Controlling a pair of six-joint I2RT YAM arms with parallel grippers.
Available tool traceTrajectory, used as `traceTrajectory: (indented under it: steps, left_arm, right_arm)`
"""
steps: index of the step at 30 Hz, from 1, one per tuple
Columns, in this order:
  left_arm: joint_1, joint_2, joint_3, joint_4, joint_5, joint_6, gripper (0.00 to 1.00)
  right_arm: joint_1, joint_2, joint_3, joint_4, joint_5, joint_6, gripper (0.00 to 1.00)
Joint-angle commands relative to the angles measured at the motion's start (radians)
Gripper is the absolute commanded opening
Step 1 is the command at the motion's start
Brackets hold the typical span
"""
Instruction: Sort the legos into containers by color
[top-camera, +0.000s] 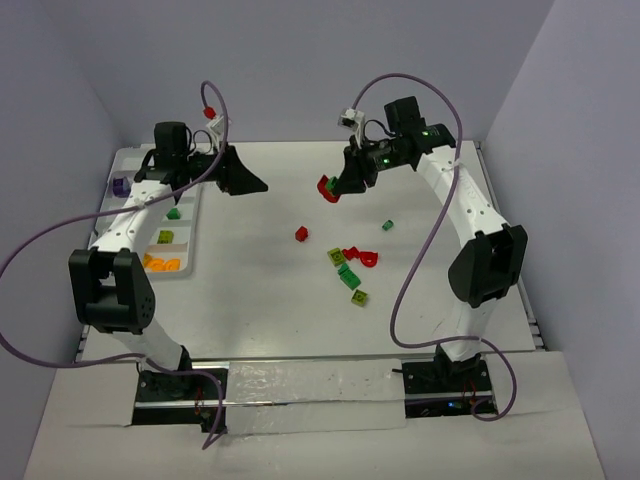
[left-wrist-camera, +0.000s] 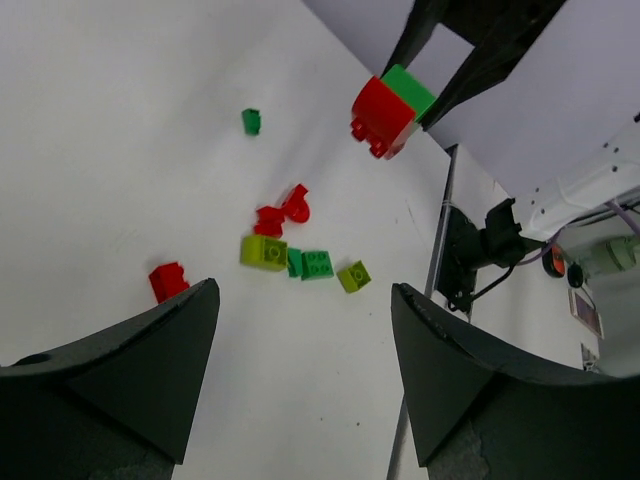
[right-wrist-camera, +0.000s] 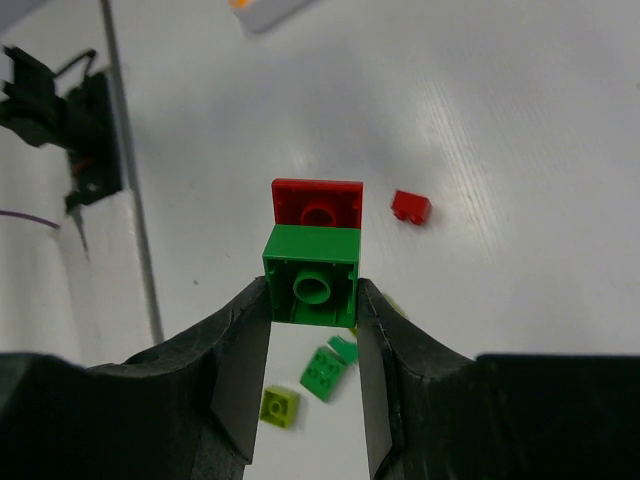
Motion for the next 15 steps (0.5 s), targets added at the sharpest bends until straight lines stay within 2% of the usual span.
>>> traceTrajectory:
  steps: [1, 7, 12, 15]
  left_arm:
    - [-0.043, -0.03, 0.009, 0.225, 0.106, -0.108, 0.79]
    - [-0.131, -0.022, 0.003, 0.43, 0.136, -0.255, 0.81]
    - [-0.165, -0.016, 0.0, 0.552, 0.181, -0.342, 0.83]
    - [-0.186, -0.016, 0.011, 0.549, 0.203, -0.327, 0.84]
  right_arm:
    - [0.013, -0.058, 0.019, 0.11, -0.172, 0.139, 0.0]
    - [0.041, -0.07, 0.009, 0.153, -0.242, 0.22, 0.0]
    - [0.07, -0.073, 0.017, 0.123, -0.263, 0.204, 0.0]
    - [0.08, -0.082, 0.008, 0.118, -0.265, 0.197, 0.0]
